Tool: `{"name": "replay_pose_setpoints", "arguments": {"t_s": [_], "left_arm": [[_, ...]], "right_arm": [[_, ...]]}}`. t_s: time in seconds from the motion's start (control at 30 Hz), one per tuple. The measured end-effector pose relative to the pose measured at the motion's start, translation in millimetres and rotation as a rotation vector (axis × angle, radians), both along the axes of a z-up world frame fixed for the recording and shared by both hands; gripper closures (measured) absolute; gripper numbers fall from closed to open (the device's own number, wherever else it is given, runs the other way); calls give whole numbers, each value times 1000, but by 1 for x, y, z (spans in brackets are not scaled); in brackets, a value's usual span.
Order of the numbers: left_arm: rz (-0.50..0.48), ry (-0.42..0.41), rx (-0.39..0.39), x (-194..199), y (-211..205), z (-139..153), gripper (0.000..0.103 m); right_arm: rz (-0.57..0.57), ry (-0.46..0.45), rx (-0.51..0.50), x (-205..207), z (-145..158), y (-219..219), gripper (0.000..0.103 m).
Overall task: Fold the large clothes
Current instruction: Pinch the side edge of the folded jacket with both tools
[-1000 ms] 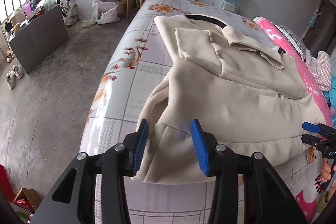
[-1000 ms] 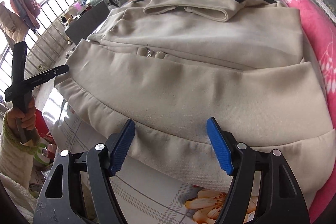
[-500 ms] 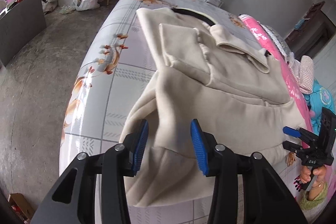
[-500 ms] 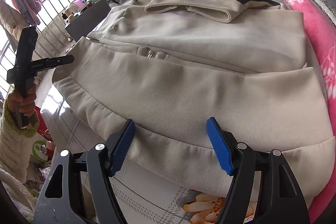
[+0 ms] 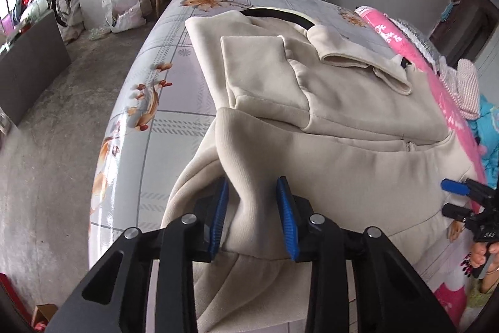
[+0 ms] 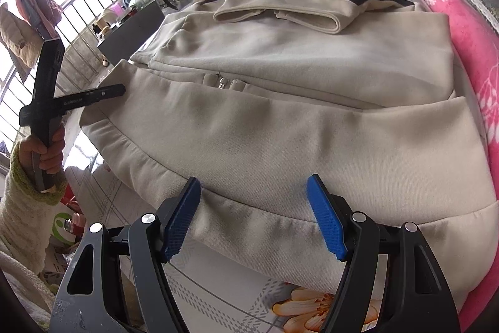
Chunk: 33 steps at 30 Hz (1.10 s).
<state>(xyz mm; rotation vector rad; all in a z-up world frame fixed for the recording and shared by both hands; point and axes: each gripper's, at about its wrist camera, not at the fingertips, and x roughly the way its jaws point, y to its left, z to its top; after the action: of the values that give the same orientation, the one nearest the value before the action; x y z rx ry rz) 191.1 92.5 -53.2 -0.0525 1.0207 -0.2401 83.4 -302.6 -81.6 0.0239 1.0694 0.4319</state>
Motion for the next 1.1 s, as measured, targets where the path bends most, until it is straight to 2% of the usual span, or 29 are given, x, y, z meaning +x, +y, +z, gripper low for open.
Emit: {"name": "replay_pose_setpoints", "arguments": {"t_s": [0.2,0.3,0.43,0.57,0.77,0.8,0.87,0.9,0.97,1.1], "left_arm": [[-17,-100,258,-12,-31,1,74],[-23,-128,328,-14,-38,-2,74],[-16,-133,345,-15,-37,-1,74],[-10,-127,343,-13,-38,-1,74],[-8,-120,356,-13,-41,-1,74],[-8,-119,357,-13,-41,-1,74],[-6,-118,355,-13,-41,-1,74],[-7,-119,356,-12,-41,-1,74],[-5,-118,355,-12,-41,-1,74],[-3,-118,355,-12,-41,-2,74]], "right_arm": [[-86,-44,51,-18,19,-34,36],[-149,-85,36,-28,32,-62,40],[-243,-119,16,-30,45,-102,47],[-287,-113,25,-15,44,-126,55],[-327,-117,-22,17,36,-139,57],[-327,-99,-15,22,32,-141,58],[-308,-50,10,28,24,-142,70],[-300,-38,8,28,22,-141,72],[-276,-54,-5,21,27,-135,78],[-199,-118,-8,0,47,-120,79]]}}
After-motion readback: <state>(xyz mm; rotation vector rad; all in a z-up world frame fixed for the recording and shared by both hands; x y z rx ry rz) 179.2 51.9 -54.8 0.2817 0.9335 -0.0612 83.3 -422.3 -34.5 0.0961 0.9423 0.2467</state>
